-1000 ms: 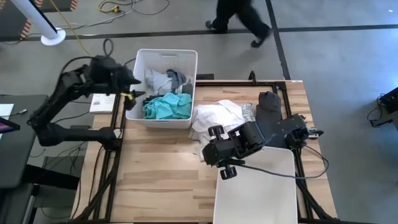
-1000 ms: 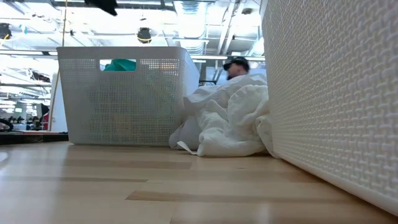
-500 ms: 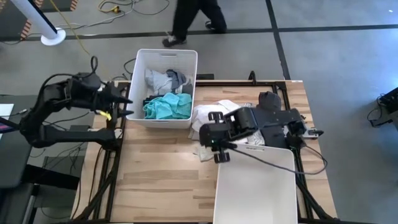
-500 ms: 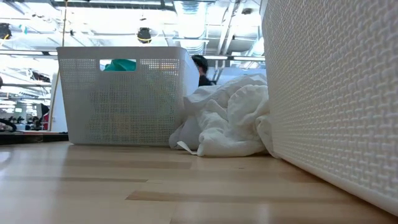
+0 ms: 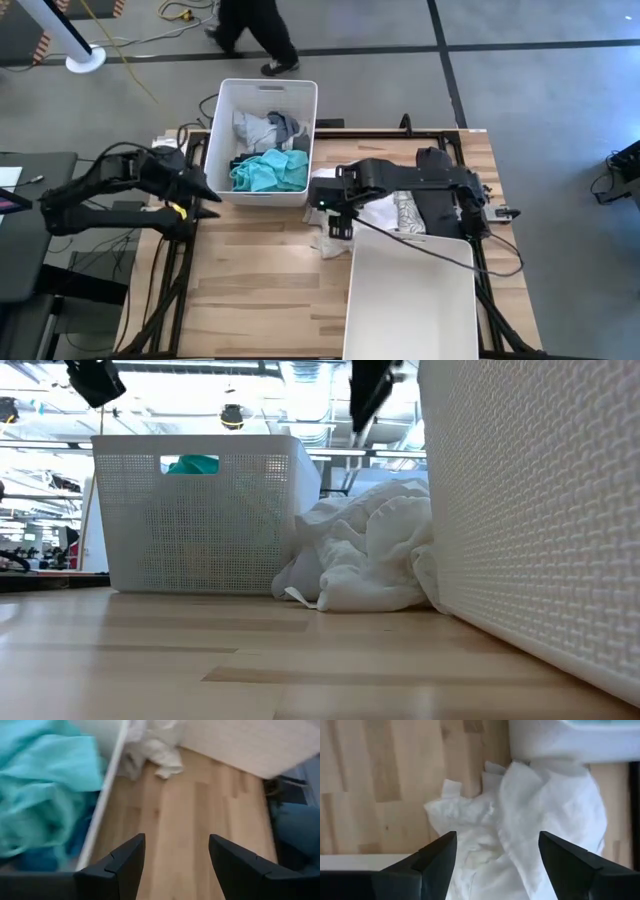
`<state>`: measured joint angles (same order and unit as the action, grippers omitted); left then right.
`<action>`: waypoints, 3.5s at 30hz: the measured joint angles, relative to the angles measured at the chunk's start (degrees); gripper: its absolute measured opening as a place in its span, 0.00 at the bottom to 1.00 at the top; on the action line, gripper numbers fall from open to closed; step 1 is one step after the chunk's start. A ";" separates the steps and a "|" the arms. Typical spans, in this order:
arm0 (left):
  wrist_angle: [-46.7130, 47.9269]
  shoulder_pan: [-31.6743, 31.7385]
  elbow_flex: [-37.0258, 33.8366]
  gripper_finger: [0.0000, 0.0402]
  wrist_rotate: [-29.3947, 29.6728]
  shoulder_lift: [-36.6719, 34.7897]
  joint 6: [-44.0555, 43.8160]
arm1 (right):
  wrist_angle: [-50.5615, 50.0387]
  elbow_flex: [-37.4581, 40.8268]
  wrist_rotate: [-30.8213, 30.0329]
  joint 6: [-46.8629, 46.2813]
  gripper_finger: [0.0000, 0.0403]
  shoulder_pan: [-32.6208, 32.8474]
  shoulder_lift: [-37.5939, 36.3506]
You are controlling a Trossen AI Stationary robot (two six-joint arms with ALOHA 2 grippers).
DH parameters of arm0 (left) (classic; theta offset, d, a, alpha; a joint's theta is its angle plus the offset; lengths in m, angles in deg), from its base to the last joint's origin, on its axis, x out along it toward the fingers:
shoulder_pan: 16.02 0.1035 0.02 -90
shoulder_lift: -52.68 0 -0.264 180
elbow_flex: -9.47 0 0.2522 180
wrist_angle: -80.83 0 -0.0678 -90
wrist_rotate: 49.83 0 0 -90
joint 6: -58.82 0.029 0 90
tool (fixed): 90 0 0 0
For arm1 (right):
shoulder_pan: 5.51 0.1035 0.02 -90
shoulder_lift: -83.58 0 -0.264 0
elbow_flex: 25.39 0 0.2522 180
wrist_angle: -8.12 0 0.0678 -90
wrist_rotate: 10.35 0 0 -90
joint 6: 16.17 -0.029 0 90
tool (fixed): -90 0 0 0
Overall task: Sort clothes
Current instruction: Put the white dress into the bottom white laundry bin
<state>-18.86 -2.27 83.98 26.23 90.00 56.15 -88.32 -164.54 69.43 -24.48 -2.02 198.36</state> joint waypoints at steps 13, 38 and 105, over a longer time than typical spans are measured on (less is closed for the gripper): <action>-17.43 -13.27 -8.57 0.53 -2.90 -0.60 -0.98 | 6.57 11.38 4.55 -7.97 0.76 -7.19 0.02; -51.13 -42.59 -23.79 0.53 1.26 20.65 -3.64 | 14.79 17.64 -0.61 -21.75 0.76 -8.29 10.81; -61.36 -51.65 -23.75 0.53 17.87 35.92 -6.61 | 3.54 19.43 -3.91 -21.81 0.76 -7.35 6.48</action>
<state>-80.22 -53.92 60.23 44.10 125.92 49.54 -84.78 -145.12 65.51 -46.30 -9.37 204.84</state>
